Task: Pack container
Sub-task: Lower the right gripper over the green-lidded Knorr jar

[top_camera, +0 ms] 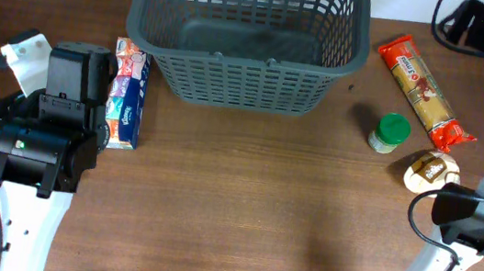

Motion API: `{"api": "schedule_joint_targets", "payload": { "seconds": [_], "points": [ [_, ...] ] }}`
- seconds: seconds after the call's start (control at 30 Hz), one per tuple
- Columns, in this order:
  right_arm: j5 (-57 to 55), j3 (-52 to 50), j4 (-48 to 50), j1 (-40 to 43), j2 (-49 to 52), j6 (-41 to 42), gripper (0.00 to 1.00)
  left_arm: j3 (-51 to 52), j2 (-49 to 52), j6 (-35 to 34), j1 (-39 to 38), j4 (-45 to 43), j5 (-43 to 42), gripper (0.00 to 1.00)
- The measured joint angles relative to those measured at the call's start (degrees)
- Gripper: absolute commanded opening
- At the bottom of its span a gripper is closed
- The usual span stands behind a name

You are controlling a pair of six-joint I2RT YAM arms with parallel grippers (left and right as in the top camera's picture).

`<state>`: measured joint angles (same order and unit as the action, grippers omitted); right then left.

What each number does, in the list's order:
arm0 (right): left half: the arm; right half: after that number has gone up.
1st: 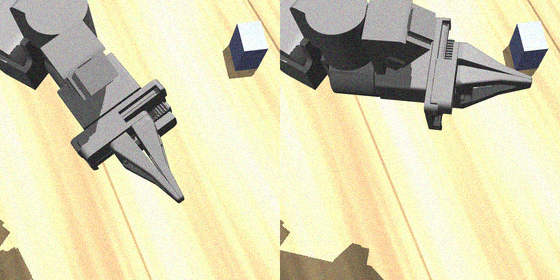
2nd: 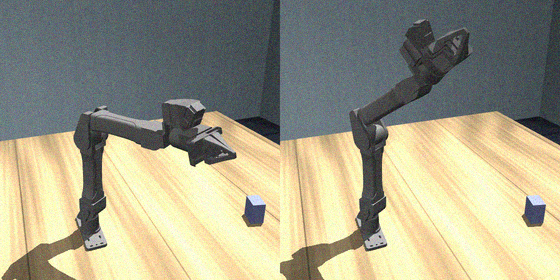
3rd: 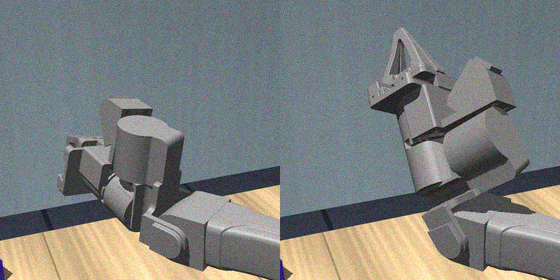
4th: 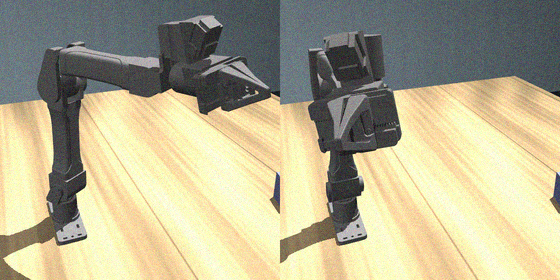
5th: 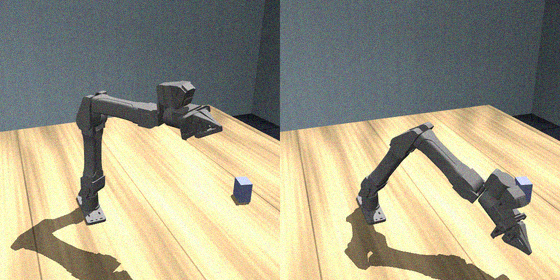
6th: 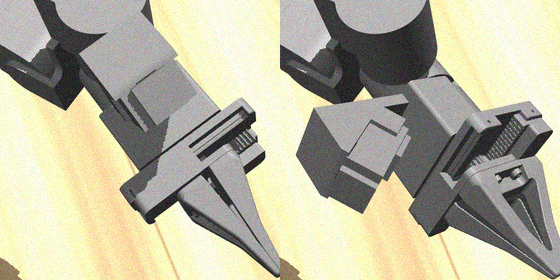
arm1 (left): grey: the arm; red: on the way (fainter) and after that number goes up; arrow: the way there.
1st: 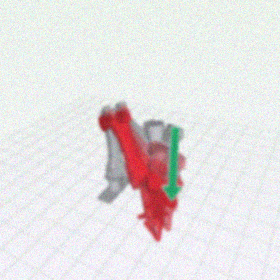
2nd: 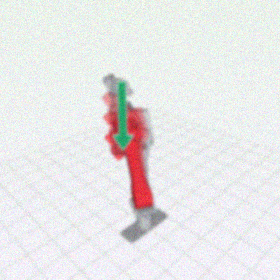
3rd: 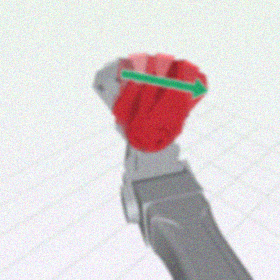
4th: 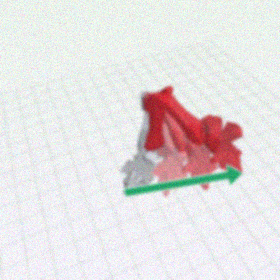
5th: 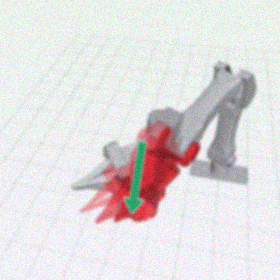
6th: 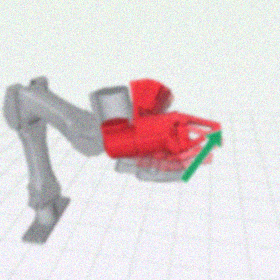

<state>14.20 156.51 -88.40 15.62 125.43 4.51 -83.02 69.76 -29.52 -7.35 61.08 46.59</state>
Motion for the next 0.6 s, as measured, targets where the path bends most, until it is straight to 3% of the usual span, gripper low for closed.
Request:
{"api": "schedule_joint_targets", "payload": {
  "seconds": [0.2,0.43,0.6],
  "points": [
    [-5.79,0.00,-8.44,0.04,0.00,0.04,0.99,0.00,0.00,0.00,0.00,0.00,0.00,1.00],
    [-7.72,-1.18,-8.57,-1.14,0.00,0.02,0.99,0.00,0.00,0.00,0.00,0.00,0.00,1.00],
    [-9.29,-8.20,-8.50,-2.62,-0.11,0.04,0.99,0.00,0.00,0.00,0.00,0.00,0.00,1.00]
  ]
}}
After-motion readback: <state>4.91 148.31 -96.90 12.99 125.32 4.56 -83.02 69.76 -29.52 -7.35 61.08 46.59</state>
